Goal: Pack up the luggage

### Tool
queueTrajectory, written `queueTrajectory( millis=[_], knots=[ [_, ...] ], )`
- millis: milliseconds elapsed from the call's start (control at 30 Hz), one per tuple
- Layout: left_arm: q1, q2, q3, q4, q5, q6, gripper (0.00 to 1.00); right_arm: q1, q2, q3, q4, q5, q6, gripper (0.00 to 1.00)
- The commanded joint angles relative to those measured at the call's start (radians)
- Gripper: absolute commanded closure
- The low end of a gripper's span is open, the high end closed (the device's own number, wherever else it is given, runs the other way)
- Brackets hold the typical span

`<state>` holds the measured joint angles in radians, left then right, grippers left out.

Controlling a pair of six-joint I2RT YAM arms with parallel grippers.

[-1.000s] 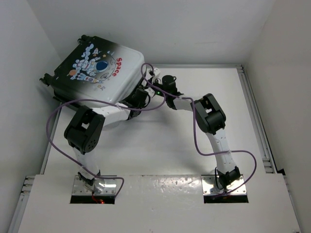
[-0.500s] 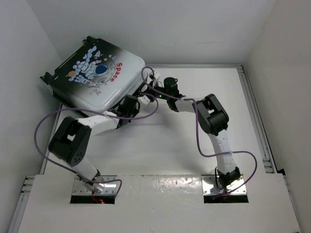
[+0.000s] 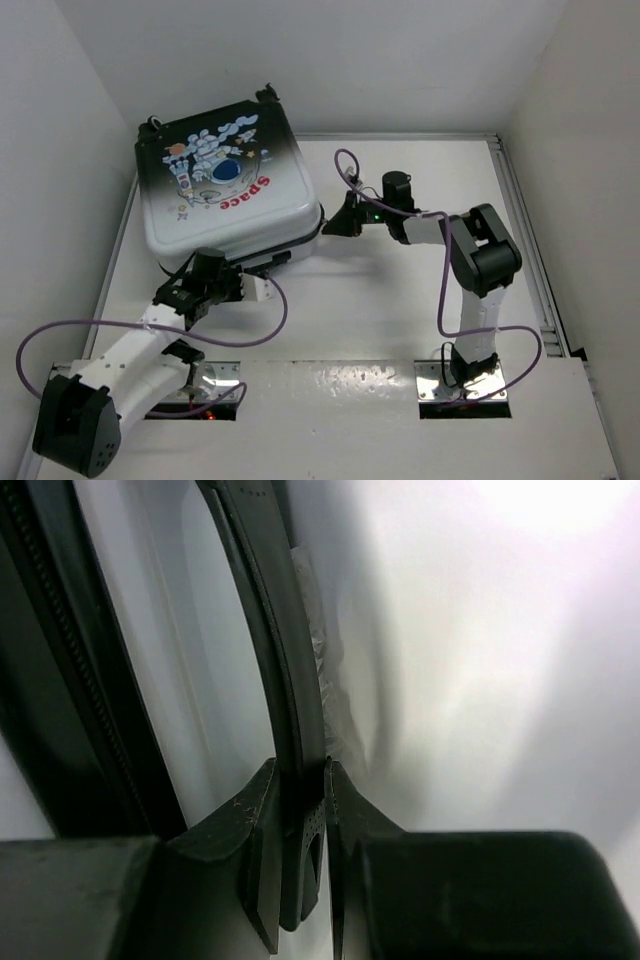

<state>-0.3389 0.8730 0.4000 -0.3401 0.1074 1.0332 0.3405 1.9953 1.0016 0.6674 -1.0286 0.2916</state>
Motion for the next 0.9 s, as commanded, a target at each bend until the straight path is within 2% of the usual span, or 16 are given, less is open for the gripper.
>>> queueTrajectory(
  millis=[0, 133, 333, 433, 467, 600, 633, 667, 700, 733, 767, 800, 833, 867],
  knots=[
    [0.104, -0.060, -0.026, -0.215, -0.002, 0.275, 1.00, -0.112, -0.081, -0.001, -0.136, -0.030, -0.185, 1.00],
    [0.178, 0.062, 0.019, -0.166, 0.037, 0.332, 1.00, -0.144, -0.018, 0.080, -0.183, 0.076, -0.253, 1.00],
    [0.244, 0.260, 0.109, -0.090, 0.057, 0.415, 1.00, -0.195, 0.169, 0.320, -0.047, 0.356, -0.125, 1.00],
    [0.253, 0.300, 0.138, -0.080, 0.057, 0.455, 1.00, -0.213, 0.244, 0.414, -0.015, 0.395, -0.092, 1.00],
    [0.253, 0.325, 0.154, -0.080, 0.057, 0.455, 1.00, -0.219, 0.275, 0.499, -0.023, 0.401, -0.088, 1.00],
    [0.262, 0.391, 0.212, -0.071, 0.069, 0.432, 1.00, -0.219, 0.336, 0.575, 0.009, 0.400, -0.049, 1.00],
    [0.262, 0.402, 0.229, -0.057, 0.078, 0.377, 0.94, -0.218, 0.333, 0.566, 0.023, 0.394, -0.046, 1.00],
    [0.262, 0.411, 0.278, -0.047, 0.112, 0.337, 0.76, -0.219, 0.327, 0.557, 0.040, 0.383, -0.043, 1.00],
    [0.262, 0.411, 0.310, -0.046, 0.142, 0.290, 0.53, -0.219, 0.318, 0.536, 0.050, 0.374, -0.036, 0.98],
    [0.262, 0.426, 0.347, -0.059, 0.178, 0.183, 0.16, -0.227, 0.280, 0.501, 0.055, 0.358, -0.032, 0.92],
    [0.262, 0.426, 0.418, -0.059, 0.257, 0.127, 0.01, -0.227, 0.261, 0.458, 0.061, 0.345, -0.032, 0.74],
    [0.247, 0.426, 0.481, -0.059, 0.328, 0.029, 0.00, -0.235, 0.200, 0.413, 0.064, 0.332, -0.025, 0.60],
    [0.247, 0.416, 0.482, -0.059, 0.328, -0.011, 0.00, -0.235, 0.179, 0.392, 0.064, 0.332, -0.019, 0.59],
    [0.207, 0.416, 0.535, -0.059, 0.363, -0.045, 0.00, -0.236, 0.154, 0.367, 0.064, 0.314, -0.008, 0.51]
  ],
)
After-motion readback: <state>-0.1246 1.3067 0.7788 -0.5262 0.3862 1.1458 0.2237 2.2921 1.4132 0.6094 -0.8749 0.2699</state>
